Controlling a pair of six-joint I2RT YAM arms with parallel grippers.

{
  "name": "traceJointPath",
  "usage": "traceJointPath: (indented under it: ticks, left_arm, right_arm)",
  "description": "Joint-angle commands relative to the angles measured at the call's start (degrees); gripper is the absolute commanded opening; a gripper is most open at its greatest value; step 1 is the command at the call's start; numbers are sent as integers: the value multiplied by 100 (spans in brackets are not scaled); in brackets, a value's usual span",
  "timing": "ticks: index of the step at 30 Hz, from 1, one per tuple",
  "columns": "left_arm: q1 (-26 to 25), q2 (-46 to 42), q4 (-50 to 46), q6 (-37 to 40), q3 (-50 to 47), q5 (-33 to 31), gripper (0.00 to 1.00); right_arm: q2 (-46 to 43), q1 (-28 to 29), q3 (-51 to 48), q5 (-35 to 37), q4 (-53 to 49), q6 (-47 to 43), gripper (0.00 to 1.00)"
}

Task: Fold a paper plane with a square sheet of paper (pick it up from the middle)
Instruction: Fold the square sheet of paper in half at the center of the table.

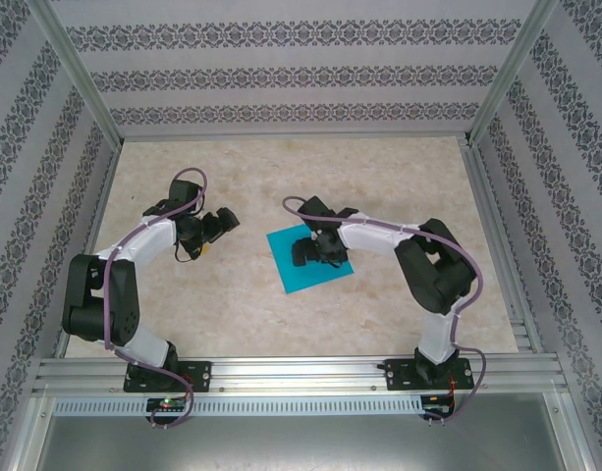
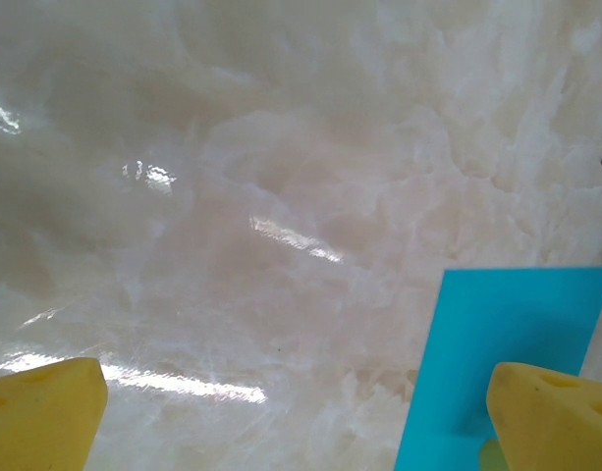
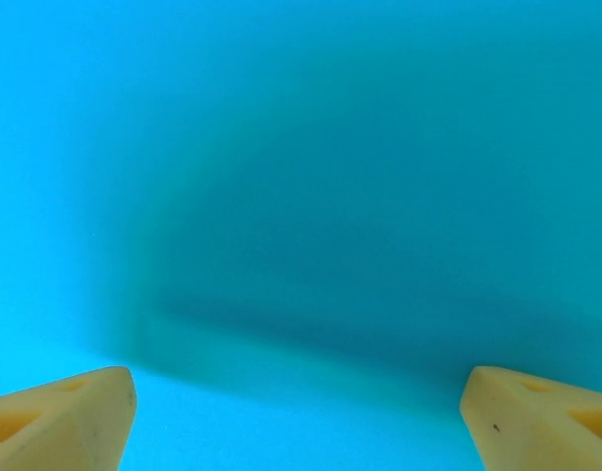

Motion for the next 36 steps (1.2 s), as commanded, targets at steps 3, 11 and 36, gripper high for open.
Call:
traceJointPath:
  ticks: [3,11,36]
  left_arm:
    - [52,47,301,138,-45,82,100]
    - [52,-52,280,172,-143,69,100]
    - [52,81,214,151,-51,184,100]
  right_arm:
    - [-336,127,-104,550,-1000,157,89]
    - [-144,214,1051,956,-1546,239,98]
    - [863,189,1191,491,-1406,592,98]
